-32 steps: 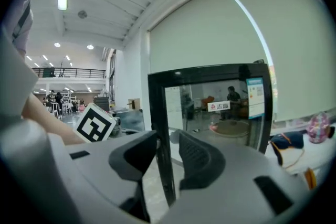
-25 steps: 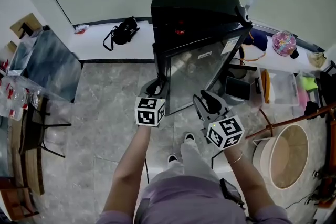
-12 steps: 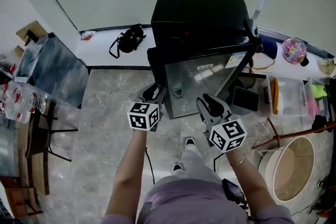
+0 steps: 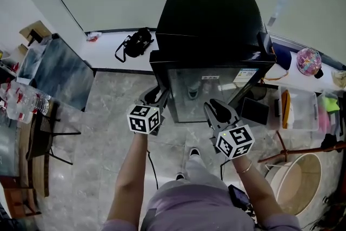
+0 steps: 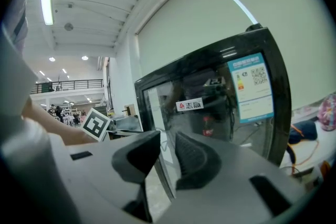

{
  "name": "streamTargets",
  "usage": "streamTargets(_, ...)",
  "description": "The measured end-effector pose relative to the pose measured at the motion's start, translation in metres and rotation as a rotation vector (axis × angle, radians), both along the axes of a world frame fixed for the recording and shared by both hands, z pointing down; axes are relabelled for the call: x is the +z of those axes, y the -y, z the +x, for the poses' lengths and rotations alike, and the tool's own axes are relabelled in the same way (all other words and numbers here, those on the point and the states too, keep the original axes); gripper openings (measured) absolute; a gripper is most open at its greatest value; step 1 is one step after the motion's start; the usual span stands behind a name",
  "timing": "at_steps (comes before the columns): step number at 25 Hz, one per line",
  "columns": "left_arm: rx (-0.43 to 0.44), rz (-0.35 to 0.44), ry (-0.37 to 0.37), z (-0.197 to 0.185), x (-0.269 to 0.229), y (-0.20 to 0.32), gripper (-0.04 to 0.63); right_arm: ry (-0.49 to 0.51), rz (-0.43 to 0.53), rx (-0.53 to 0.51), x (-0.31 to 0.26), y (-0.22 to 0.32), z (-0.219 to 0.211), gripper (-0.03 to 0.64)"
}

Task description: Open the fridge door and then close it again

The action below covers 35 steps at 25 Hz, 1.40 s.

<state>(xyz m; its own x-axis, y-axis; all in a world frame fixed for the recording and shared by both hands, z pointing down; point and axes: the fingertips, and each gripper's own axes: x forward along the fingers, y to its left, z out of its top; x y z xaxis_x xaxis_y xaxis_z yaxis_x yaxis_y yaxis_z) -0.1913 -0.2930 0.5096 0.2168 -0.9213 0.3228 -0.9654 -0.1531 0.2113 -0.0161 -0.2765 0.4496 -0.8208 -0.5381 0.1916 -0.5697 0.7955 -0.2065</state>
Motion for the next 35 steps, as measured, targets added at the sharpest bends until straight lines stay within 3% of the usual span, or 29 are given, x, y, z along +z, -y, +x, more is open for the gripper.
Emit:
streamTargets(21, -0.107, -0.002, -0.020, -0.020, 0.003, 0.046, 0.118, -0.004, -0.025, -0.010, 0.010, 0.034, 0.003, 0.077)
streamTargets(35, -0.147, 0.016, -0.040, -0.022, 0.003, 0.048, 0.118, -0.010, -0.030, -0.034, 0.014, 0.041, -0.003, 0.071)
